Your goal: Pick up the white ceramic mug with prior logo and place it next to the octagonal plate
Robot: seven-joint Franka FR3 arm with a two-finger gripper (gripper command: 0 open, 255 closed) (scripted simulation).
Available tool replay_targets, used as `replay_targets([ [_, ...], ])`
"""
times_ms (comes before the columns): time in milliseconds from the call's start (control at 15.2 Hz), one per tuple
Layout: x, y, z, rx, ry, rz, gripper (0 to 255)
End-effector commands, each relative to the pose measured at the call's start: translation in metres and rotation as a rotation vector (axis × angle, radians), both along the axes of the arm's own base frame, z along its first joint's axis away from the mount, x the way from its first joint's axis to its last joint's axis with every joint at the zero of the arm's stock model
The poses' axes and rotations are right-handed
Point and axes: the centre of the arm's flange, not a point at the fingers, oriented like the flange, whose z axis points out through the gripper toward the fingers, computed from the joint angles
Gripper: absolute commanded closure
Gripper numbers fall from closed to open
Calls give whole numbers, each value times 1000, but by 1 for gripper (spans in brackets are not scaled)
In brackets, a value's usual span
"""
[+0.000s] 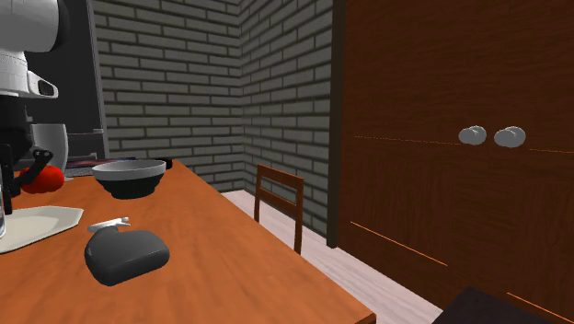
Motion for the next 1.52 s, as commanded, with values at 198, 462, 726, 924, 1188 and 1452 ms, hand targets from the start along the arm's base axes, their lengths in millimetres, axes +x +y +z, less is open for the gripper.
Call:
replay_targets([
  [198,-1,1,-26,0,-1,0,255],
  [462,-1,1,-46,0,-1,0,255],
  [726,-1,1,-46,0,-1,0,255],
  [924,-1,1,-46,0,-1,0,255],
  [1188,-1,1,-46,0,-1,0,0],
  [1452,0,0,-32,0,-1,0,0],
])
